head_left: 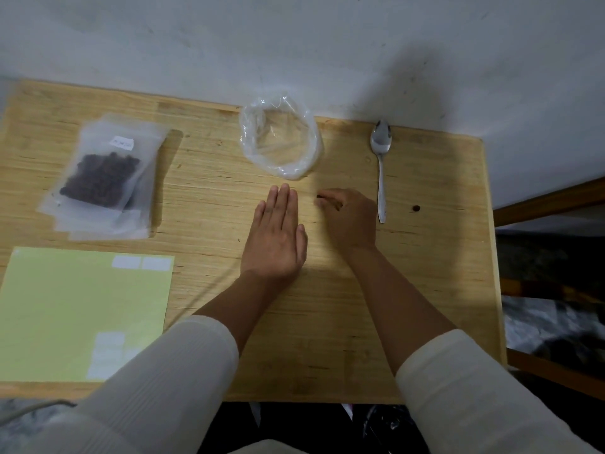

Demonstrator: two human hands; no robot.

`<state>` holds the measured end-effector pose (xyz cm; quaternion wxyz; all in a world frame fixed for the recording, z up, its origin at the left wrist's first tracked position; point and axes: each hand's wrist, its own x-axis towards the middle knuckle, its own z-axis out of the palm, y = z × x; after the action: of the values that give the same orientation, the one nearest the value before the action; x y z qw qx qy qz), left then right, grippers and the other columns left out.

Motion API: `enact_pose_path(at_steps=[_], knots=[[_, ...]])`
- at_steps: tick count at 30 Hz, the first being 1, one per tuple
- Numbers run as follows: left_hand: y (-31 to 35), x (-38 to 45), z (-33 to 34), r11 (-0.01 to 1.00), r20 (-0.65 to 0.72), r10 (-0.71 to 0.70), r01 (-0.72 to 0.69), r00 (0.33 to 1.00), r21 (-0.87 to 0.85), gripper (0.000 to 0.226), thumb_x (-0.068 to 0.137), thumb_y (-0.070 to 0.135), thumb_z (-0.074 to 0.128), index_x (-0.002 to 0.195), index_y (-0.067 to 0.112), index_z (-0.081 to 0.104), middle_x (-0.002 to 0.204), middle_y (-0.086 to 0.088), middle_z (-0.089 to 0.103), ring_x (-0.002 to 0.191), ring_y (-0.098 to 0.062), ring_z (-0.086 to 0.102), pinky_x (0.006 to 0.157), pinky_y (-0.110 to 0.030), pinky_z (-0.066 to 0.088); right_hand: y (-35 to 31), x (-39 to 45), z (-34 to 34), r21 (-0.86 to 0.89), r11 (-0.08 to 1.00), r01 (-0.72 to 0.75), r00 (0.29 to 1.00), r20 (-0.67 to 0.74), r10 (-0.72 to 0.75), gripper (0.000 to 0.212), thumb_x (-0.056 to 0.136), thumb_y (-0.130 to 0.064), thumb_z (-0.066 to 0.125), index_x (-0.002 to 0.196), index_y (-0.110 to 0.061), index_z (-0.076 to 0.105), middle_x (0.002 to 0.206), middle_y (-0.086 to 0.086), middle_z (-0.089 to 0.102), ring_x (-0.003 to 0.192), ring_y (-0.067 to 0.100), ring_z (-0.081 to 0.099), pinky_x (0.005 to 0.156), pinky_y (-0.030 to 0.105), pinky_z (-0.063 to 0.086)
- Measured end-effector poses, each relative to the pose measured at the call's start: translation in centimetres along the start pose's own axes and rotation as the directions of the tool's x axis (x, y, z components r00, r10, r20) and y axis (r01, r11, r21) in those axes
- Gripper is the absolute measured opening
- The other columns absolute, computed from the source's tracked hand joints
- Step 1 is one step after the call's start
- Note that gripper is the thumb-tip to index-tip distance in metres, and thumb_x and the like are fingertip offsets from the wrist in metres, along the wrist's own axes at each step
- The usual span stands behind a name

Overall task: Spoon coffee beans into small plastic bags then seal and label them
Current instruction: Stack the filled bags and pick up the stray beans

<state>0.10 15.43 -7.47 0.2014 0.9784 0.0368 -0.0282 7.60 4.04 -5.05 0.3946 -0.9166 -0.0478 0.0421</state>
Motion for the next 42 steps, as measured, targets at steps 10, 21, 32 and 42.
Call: enact_pose_path(at_steps=[10,21,32,42], knots=[[0.1,0.1,0.1,1.000,-0.022,0.009,-0.009,1.000,0.004,0.063,0.093,0.033,0.016,0.148,0.004,0.016,0.156,-0.015,0.013,0.145,-0.022,0.002,0.117,-0.034,-0.002,0.9,-0.4,1.0,-0.138,0.981,0.135,0.985,-0.085,-0.148,0.018,0.088,-0.016,0.057,0.091,-0.002,0.069,0.083,0.013,0.069,0.077,0.027,0.063,0.069,0.029,0.045],[0.0,0.1,0.3,0.999,-0.023,0.047,-0.048,0.999,-0.010,0.063,0.093,0.033,0.017,0.147,0.000,0.018,0.155,-0.018,0.015,0.145,-0.028,0.007,0.116,-0.038,-0.001,-1.1,-1.8,-2.0,0.507,0.734,-0.452,0.848,-0.011,0.530,0.015,0.090,-0.016,0.050,0.076,-0.016,0.056,0.060,-0.008,0.047,0.051,0.003,0.042,0.047,0.016,0.038],[6.1,2.4,1.6,0.952,0.023,0.296,-0.292,0.955,-0.096,0.065,0.091,0.033,0.017,0.144,-0.004,0.024,0.152,-0.023,0.023,0.142,-0.034,0.018,0.115,-0.040,0.008,3.2,-3.8,-7.0,0.590,0.690,-0.419,0.763,-0.184,0.620,0.016,0.087,-0.018,0.061,0.098,-0.014,0.072,0.074,-0.014,0.064,0.069,-0.005,0.056,0.065,0.011,0.046],[6.6,2.0,4.1,0.943,-0.073,0.327,-0.320,0.942,0.088,0.053,0.095,0.021,0.035,0.140,-0.007,0.033,0.147,-0.026,0.032,0.139,-0.036,0.026,0.114,-0.049,0.022,7.6,-1.5,-9.4,0.225,0.889,-0.400,0.850,-0.273,0.451,0.027,0.086,-0.024,0.063,0.111,-0.012,0.068,0.111,0.002,0.069,0.097,0.003,0.058,0.088,0.011,0.040]])
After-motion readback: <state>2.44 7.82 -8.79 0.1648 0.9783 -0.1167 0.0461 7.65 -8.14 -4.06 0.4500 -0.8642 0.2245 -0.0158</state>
